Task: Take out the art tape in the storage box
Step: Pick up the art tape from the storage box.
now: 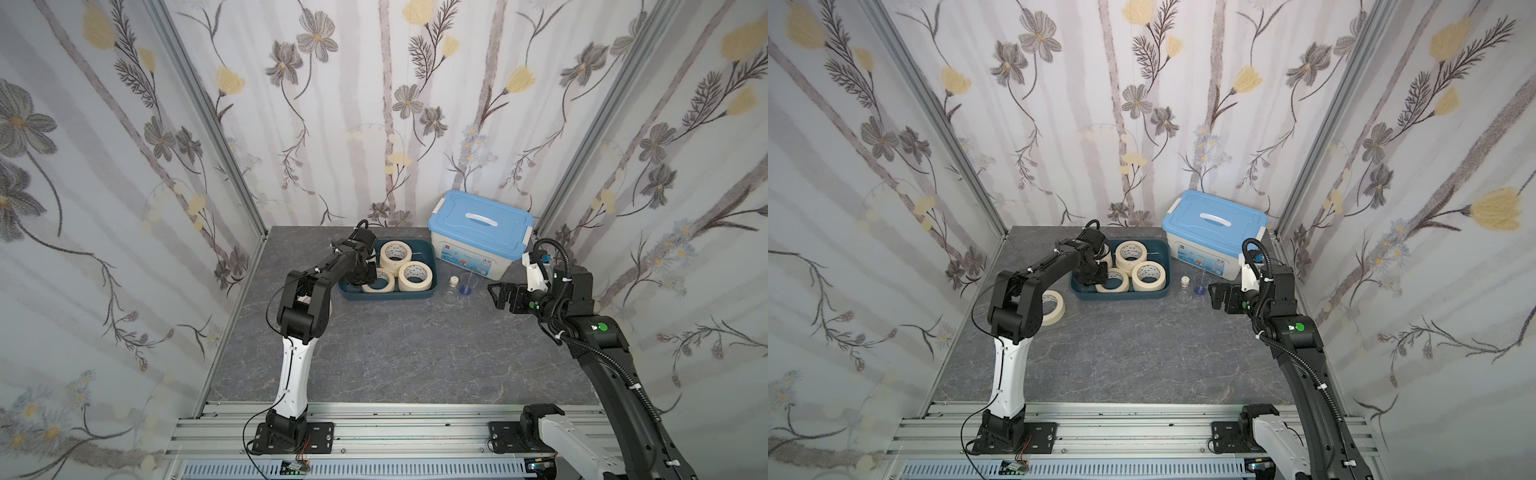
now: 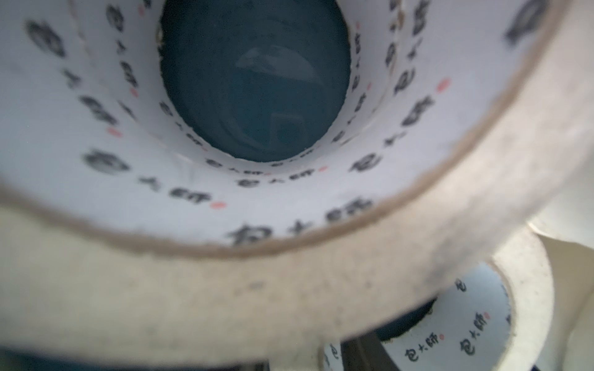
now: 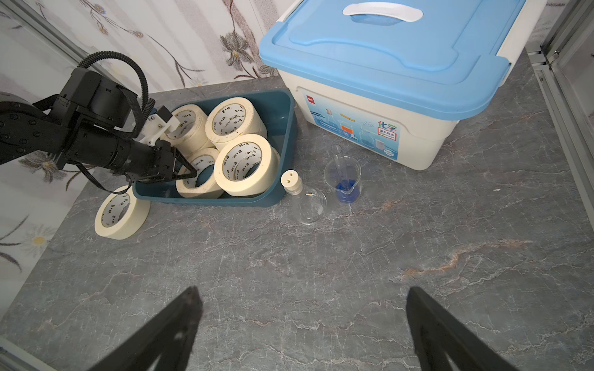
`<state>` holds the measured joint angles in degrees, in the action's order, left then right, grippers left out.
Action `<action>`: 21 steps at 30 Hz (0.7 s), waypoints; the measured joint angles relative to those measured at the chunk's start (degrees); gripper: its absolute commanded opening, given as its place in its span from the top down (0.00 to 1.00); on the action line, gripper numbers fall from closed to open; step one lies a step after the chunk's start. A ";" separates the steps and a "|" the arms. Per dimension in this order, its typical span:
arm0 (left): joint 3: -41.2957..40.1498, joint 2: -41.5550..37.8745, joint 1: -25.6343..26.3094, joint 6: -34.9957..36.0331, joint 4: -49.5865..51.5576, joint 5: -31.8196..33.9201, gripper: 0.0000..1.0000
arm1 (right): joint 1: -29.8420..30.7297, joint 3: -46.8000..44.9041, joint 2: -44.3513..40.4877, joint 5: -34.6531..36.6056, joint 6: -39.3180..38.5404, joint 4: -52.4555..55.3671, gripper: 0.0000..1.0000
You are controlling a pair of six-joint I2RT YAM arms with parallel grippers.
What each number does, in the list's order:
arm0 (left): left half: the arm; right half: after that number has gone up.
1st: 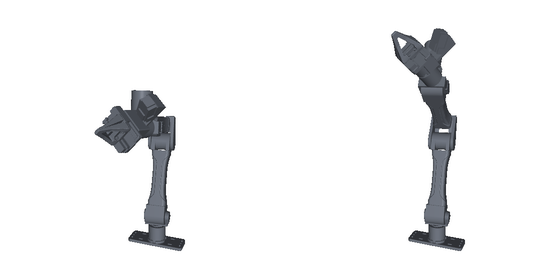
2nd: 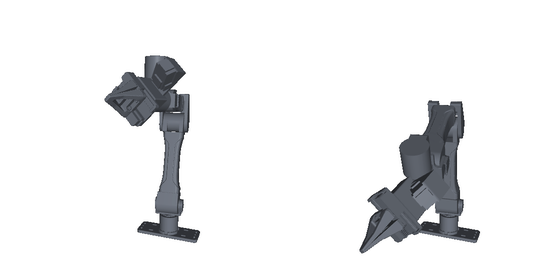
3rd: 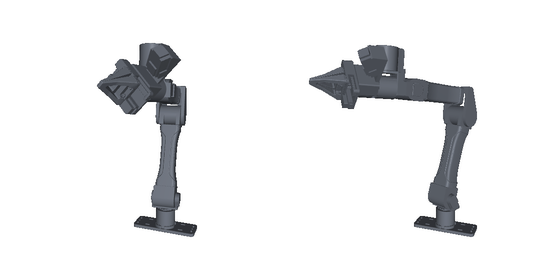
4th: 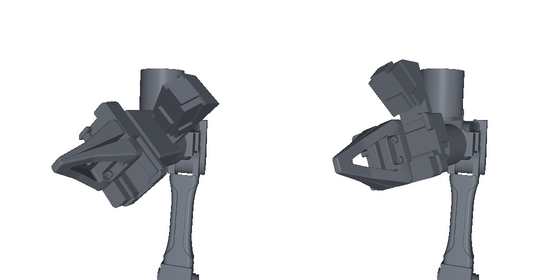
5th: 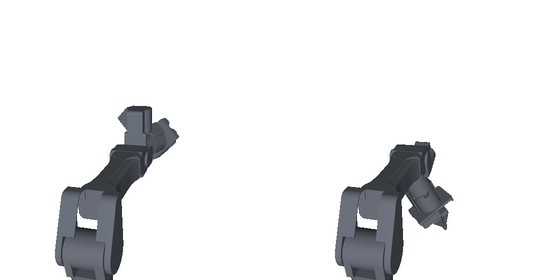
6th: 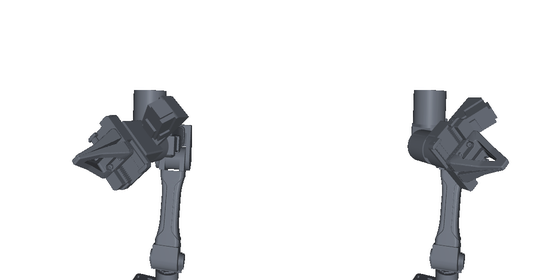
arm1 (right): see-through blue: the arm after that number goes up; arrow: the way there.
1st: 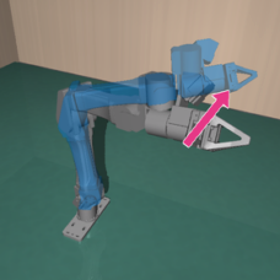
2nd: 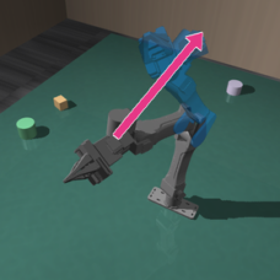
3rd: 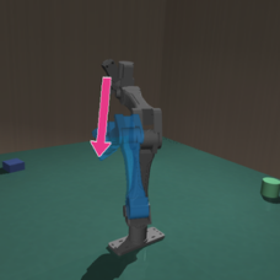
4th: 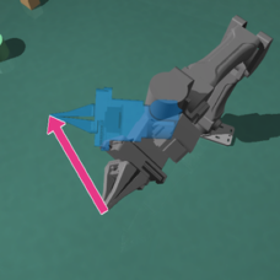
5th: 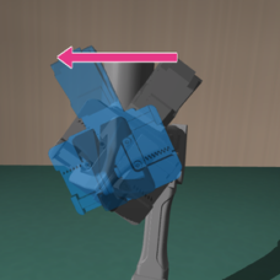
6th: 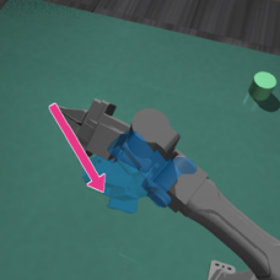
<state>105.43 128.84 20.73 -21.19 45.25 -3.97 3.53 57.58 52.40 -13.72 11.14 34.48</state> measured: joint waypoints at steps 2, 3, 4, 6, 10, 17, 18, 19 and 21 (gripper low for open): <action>0.00 0.00 -0.02 -0.07 0.09 0.09 0.70 | 0.00 0.02 -0.13 0.00 -0.02 0.15 0.00; 0.00 -0.02 -0.02 -0.09 0.15 0.07 0.71 | 0.00 0.07 -0.22 0.02 -0.02 0.35 0.00; 0.00 -0.09 -0.02 -0.09 0.22 0.04 0.72 | 0.00 0.09 -0.28 0.04 -0.04 0.55 0.00; 0.00 -0.33 0.07 -0.11 0.52 -0.15 0.75 | 0.00 0.11 -0.31 0.09 -0.04 0.85 0.00; -0.02 -1.44 0.24 -0.17 0.92 -0.17 0.79 | 0.00 0.11 -0.37 0.20 -0.07 1.11 0.00; -0.02 -3.02 0.72 -0.24 1.51 -0.15 0.81 | 0.00 0.11 -0.37 0.20 -0.24 1.18 0.00; -0.04 -3.28 0.81 -0.24 1.55 -0.15 0.81 | 0.00 0.11 -0.37 0.20 -0.24 1.18 0.00; -0.07 -3.58 0.83 -0.26 1.55 -0.15 0.82 | 0.00 0.11 -0.37 0.20 -0.24 1.20 0.00; -0.07 -4.26 0.92 -0.42 1.31 -0.15 0.82 | 0.00 0.11 -0.39 0.20 -0.24 1.20 0.00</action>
<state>105.36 124.57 21.65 -21.61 46.57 -4.12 3.53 57.69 52.01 -13.52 10.90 35.68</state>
